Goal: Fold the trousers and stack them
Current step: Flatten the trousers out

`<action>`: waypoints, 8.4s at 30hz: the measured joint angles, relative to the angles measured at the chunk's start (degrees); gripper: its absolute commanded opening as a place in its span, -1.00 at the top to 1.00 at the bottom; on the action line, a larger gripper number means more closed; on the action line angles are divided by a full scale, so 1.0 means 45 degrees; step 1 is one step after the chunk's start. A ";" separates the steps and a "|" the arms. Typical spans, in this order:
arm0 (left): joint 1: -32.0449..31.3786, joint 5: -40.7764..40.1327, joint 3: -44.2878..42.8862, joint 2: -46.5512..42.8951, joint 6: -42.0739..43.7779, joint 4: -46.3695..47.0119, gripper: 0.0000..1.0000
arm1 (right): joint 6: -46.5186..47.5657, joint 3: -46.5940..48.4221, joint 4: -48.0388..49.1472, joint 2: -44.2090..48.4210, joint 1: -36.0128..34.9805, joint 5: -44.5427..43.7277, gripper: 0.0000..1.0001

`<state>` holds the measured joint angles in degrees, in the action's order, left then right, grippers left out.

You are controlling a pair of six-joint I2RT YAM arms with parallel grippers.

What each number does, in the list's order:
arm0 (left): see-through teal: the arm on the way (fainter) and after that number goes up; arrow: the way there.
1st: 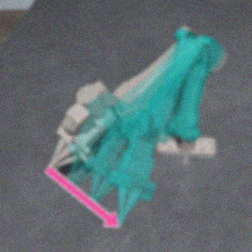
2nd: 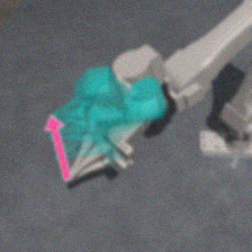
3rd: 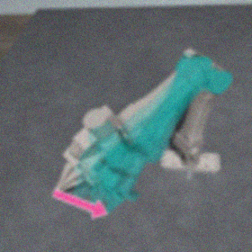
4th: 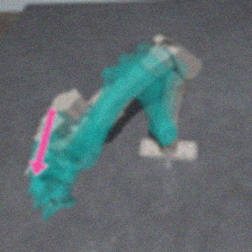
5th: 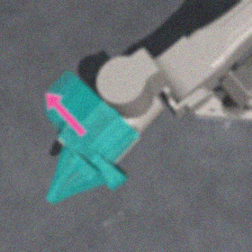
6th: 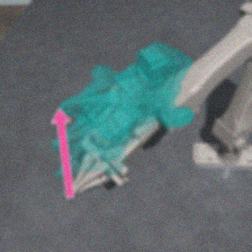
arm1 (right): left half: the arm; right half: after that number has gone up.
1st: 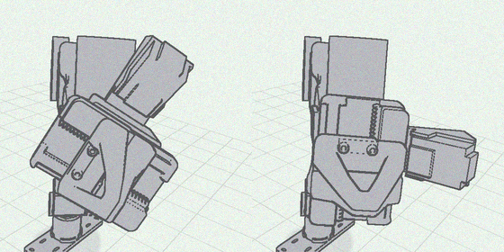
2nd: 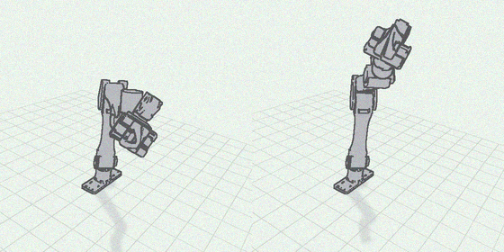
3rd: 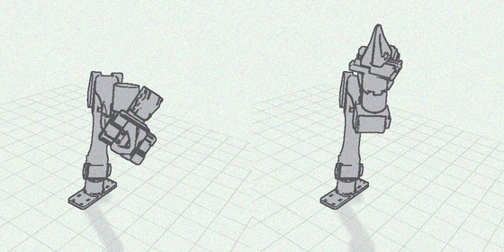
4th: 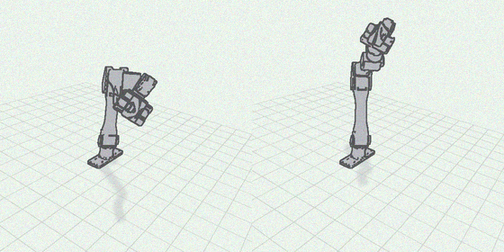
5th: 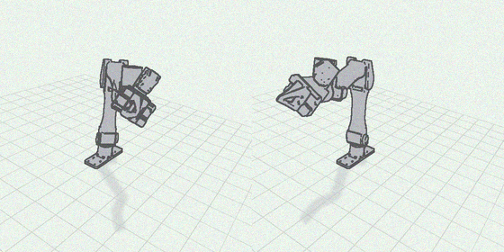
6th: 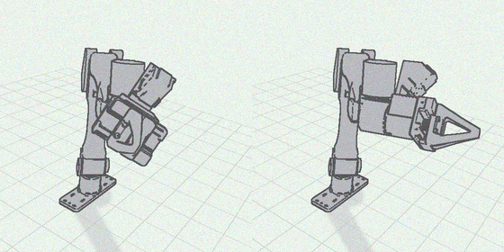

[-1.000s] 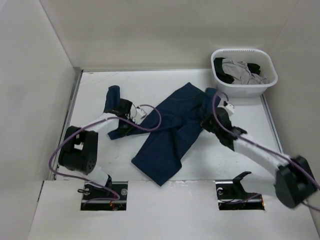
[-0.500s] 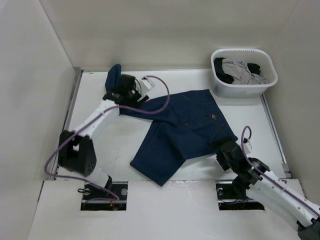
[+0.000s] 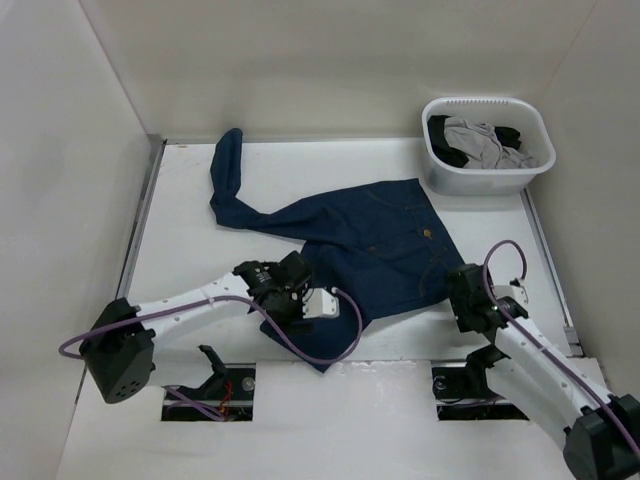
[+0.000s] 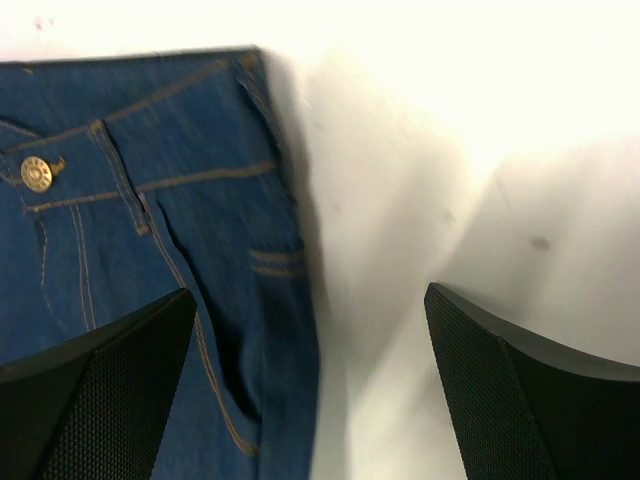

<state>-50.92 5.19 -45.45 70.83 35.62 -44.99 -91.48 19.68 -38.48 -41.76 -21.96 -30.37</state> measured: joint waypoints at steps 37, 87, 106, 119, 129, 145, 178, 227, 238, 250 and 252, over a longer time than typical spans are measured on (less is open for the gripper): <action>1.2721 0.2263 -0.9112 0.0262 0.6149 0.1107 0.92 | 0.9772 0.7762 0.5765 -0.2351 -0.3968 0.0636 1.00; 1.6228 -0.0384 -0.9476 0.8796 -0.0321 0.0049 1.00 | 1.3542 1.1992 0.4741 -0.7198 0.2443 0.4347 1.00; 1.9239 -0.1535 -0.6776 0.5435 0.2977 -0.0578 0.98 | 1.0001 0.2851 0.2730 0.2589 0.5605 0.6513 0.91; 2.0716 -0.2875 -0.3730 0.4687 0.4993 0.1248 0.84 | 0.4085 0.2297 -0.4590 0.4862 0.3934 0.2710 0.66; 2.0478 -0.2730 -0.4255 0.3988 0.5139 0.0933 -0.37 | 0.2798 0.3963 -0.6562 0.5338 0.4216 0.0432 -1.00; 1.2225 0.0539 -1.7675 1.4256 -0.3691 0.2735 -0.40 | 0.9874 0.5605 0.4673 -0.5600 0.2137 0.2084 -1.00; 1.3498 0.3502 -1.7019 1.4377 -0.8723 0.7310 -0.32 | 0.8670 0.5537 0.4439 -0.8660 0.3925 0.3177 -0.94; 1.3682 -0.0291 -1.3216 0.7465 -0.2603 -0.0359 0.87 | 1.1123 1.0278 0.5673 -1.4562 0.6815 0.5367 0.63; 1.4003 -0.0491 -1.1273 0.7529 -0.2399 -0.2191 0.85 | 1.1526 0.8757 0.6824 -1.2837 0.5425 0.5790 -0.69; 1.4770 -0.0588 -1.1273 0.7558 -0.2623 -0.1914 0.85 | 1.1948 1.0579 0.5260 -1.4562 0.4556 0.4707 1.00; 1.4965 -0.0641 -1.1278 0.7577 -0.2623 -0.1933 0.83 | 1.1944 1.0457 0.5260 -1.4552 0.4629 0.4711 1.00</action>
<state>16.43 2.31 -96.20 104.92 23.81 -53.69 -37.74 66.74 -14.81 -107.24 -1.13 -9.17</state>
